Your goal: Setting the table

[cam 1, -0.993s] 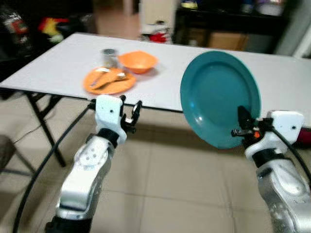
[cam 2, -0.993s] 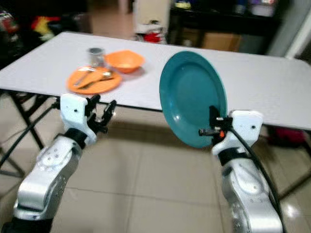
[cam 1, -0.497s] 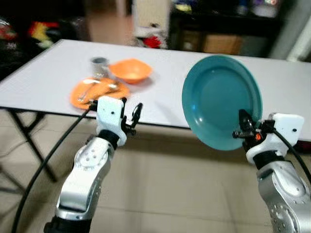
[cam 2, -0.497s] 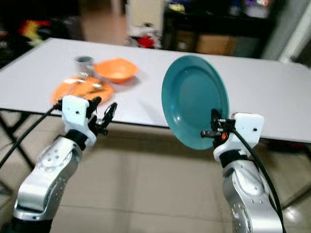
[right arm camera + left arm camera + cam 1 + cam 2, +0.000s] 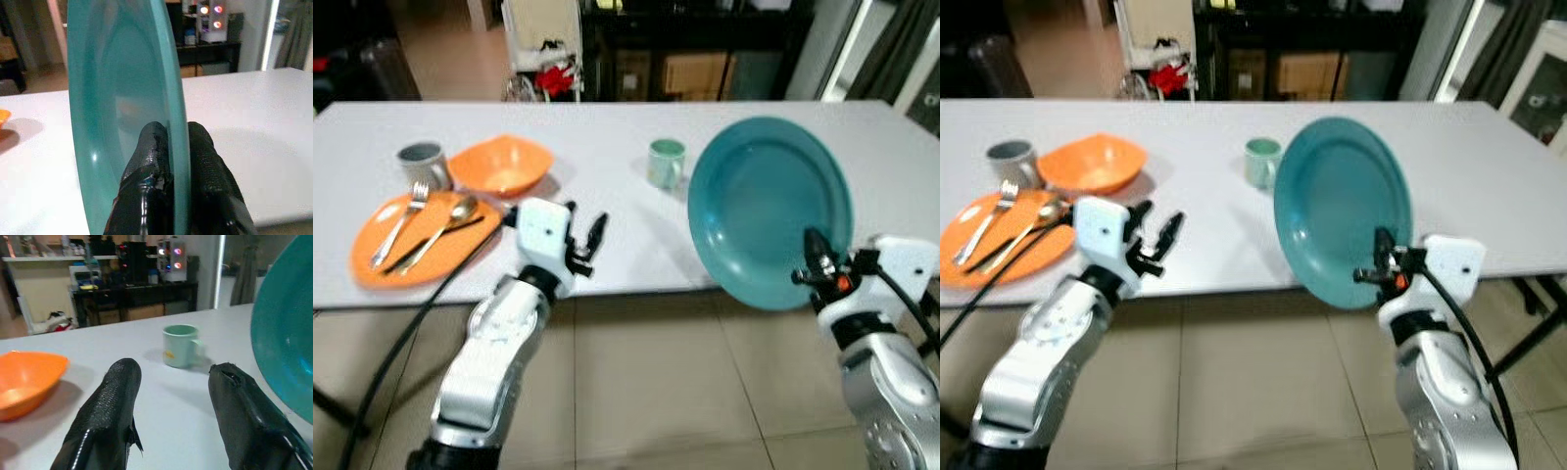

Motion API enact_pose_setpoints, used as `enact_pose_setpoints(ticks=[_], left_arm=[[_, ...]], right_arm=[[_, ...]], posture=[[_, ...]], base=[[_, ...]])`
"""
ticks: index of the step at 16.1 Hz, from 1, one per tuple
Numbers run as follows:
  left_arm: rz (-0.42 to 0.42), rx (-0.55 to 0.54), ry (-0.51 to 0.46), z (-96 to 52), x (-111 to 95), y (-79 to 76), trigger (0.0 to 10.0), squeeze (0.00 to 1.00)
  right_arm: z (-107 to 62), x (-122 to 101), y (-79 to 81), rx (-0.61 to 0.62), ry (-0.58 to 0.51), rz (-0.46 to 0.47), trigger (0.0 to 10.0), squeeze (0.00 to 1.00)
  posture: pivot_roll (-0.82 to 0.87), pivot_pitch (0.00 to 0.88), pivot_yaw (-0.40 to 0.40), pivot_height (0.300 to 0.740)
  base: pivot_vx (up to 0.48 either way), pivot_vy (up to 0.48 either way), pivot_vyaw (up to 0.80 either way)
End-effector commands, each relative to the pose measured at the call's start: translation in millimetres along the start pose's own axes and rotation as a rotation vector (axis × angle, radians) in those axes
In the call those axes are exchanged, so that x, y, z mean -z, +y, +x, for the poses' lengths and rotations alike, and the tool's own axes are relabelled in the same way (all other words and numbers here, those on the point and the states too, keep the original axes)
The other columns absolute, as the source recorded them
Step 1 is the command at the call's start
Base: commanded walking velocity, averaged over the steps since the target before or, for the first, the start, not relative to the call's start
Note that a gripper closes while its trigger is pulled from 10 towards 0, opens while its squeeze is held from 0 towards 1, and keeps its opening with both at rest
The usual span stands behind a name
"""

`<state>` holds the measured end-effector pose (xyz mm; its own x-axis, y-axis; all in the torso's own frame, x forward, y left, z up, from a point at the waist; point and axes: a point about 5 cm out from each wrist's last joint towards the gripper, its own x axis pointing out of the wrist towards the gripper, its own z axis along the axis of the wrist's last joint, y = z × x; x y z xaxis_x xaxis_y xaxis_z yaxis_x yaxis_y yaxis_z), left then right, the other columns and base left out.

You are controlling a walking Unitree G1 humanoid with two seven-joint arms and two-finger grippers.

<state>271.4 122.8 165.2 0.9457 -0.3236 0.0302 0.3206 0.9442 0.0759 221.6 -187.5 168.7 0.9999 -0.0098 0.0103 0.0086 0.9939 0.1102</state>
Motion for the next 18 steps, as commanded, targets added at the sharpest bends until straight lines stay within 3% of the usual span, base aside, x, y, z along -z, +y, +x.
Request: enact_pose_setpoints(ticks=[1,6,7,8,10,12,15,16,18], left_arm=[[0.008,-0.008,0.002,-0.5,-1,4.2,10.0,0.0],[0.012,0.004,-0.004,0.0,-2,3.0,10.0,0.0],[0.017,0.01,0.001,0.0,-2,2.8,10.0,0.0],[0.025,0.049,0.009,-0.9,-1,0.9,10.0,0.0],[0.032,0.078,0.007,-1.7,-1,0.3,10.0,0.0],[0.043,0.101,0.01,-0.3,-2,1.6,10.0,0.0],[0.016,0.205,0.046,1.6,0,0.7,10.0,0.0],[0.015,0.297,0.088,-2.6,6,-2.1,10.0,0.0],[0.011,0.376,0.117,-7.9,10,-3.8,10.0,0.0]], right_arm=[[0.4,-8,9.5,-0.055,-0.03,0.031,10.0,0.0],[-0.7,-4,11.0,-0.063,0.0,0.123,10.0,0.0],[-0.8,-2,11.7,-0.063,0.02,0.171,10.0,0.0],[-1.1,0,12.7,-0.072,0.046,0.318,10.0,0.0],[-1.0,0,8.5,-0.065,0.055,0.377,10.0,0.0],[1.5,11,0.4,-0.024,0.148,0.435,10.0,0.0],[6.4,21,-7.7,-0.031,0.247,0.563,10.0,0.0],[6.3,23,-9.0,-0.044,0.295,0.629,10.0,0.0],[6.5,30,-12.7,-0.02,0.365,0.729,10.0,0.0]], posture=[[-0.03,0.0,-0.046,0.74],[-0.03,0.0,-0.041,0.74],[-0.03,0.0,-0.04,0.74],[-0.03,0.0,-0.038,0.74],[-0.03,0.0,-0.038,0.74],[-0.03,0.0,-0.035,0.74],[-0.02,0.0,-0.035,0.74],[-0.02,0.0,-0.042,0.74],[-0.02,0.0,-0.046,0.74]], base=[[0.416,0.0,0.0],[0.401,0.0,0.0],[0.307,0.0,0.0],[0.0,0.0,0.0],[0.0,0.0,0.0],[0.0,0.0,0.0],[0.0,0.0,0.0],[0.0,0.0,0.0],[0.0,0.0,0.0]])
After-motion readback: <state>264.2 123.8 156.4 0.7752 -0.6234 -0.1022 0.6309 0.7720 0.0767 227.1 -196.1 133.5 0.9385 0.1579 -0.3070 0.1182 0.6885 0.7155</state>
